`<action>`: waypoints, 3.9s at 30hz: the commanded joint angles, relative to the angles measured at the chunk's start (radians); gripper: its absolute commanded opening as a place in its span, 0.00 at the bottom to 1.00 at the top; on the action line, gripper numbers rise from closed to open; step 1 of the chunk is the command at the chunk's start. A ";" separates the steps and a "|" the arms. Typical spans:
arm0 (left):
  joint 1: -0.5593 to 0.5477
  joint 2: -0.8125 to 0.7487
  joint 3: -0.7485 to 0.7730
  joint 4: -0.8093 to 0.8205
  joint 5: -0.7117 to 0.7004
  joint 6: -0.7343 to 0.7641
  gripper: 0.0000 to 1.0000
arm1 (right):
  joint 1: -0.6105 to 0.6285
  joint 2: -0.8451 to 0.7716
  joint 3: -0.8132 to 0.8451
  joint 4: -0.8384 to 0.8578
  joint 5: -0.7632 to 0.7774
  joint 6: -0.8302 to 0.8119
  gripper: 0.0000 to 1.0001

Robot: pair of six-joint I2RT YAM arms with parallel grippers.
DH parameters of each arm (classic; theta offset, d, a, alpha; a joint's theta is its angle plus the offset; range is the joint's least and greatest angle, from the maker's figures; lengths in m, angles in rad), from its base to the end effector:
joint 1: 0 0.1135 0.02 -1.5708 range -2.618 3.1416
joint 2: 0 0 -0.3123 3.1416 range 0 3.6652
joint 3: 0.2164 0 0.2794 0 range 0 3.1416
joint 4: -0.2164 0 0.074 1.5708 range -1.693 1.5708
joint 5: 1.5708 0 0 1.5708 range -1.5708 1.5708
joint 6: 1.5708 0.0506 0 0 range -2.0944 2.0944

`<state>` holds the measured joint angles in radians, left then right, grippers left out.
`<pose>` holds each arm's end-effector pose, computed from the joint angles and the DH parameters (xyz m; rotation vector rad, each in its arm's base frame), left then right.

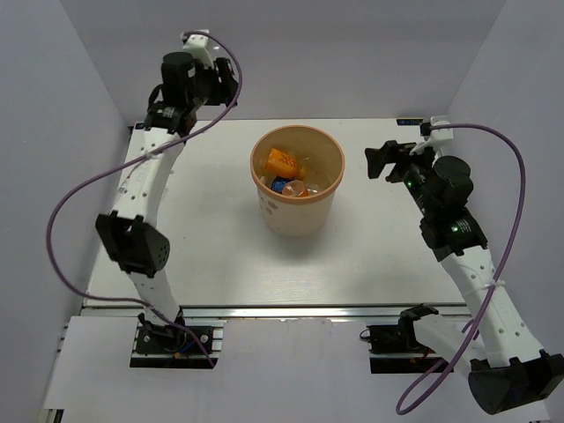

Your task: Put the plastic bottles in the bin

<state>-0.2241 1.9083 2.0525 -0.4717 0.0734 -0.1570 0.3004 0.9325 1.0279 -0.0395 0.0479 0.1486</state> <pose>0.4893 -0.1153 0.4667 0.1143 1.9074 -0.3281 0.2149 0.0640 0.4570 -0.0770 1.5216 0.3230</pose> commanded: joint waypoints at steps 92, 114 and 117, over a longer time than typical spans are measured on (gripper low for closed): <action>0.436 -0.485 -0.853 0.309 0.442 -0.163 0.55 | -0.360 0.068 -0.006 -0.042 -0.278 0.193 0.89; -0.233 -0.178 -0.299 0.500 0.577 -0.262 0.81 | -0.362 -0.024 -0.081 -0.046 -0.249 0.186 0.89; -0.274 -0.172 -0.282 0.432 0.562 -0.187 0.96 | -0.362 -0.021 -0.089 -0.040 -0.240 0.184 0.89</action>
<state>-0.4664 1.7805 1.7103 0.0368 0.6266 -0.4210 -0.0578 0.9222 0.9504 -0.1177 -0.2100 0.3374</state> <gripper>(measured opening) 0.930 0.895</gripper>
